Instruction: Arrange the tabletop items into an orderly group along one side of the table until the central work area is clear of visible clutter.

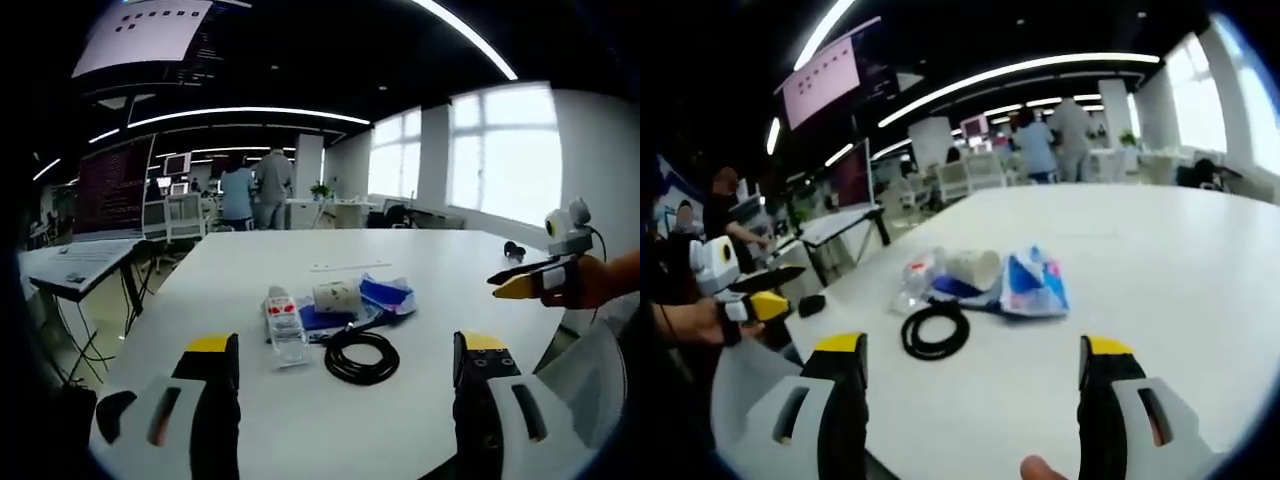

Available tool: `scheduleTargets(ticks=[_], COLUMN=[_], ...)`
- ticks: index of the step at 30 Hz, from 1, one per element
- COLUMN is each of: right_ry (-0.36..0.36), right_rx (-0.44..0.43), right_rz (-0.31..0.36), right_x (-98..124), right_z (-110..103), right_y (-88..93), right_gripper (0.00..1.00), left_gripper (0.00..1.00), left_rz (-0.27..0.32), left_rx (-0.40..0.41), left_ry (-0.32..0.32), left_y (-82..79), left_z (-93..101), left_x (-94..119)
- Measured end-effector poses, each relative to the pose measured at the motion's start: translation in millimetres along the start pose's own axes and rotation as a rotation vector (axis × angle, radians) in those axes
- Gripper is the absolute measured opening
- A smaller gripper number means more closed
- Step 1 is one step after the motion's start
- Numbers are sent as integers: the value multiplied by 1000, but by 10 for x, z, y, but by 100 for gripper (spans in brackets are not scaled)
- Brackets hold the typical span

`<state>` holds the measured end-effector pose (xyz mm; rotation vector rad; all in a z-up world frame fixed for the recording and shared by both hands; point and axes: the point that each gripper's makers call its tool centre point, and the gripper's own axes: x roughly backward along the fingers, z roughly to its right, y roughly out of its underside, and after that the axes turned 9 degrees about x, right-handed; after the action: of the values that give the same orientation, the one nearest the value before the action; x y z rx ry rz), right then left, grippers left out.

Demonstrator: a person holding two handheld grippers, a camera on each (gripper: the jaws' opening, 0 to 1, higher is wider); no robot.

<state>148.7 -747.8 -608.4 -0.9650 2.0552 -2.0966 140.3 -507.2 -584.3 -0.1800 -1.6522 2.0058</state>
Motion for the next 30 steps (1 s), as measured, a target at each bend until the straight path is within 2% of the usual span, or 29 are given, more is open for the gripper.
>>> scheduleTargets(ticks=[11,17,22,30], right_ry=[-66,-142,-182,-249], right_rx=[34,49,57,75], right_rz=[-6,-18,-24,-42], right_x=[-371,-609,-796,-1147], right_z=[-74,-205,-287,-384], right_y=[-214,-327,-428,-594], right_gripper=[85,84,84,82], left_gripper=[87,87,86,85], left_rz=[2,4,-8,5], left_rx=[-14,-35,-49,-43], left_ry=[-16,-32,-36,-61], left_y=[-7,-8,26,17], left_z=[-48,-90,-107,-165], left_x=[-19,-23,-38,-41])
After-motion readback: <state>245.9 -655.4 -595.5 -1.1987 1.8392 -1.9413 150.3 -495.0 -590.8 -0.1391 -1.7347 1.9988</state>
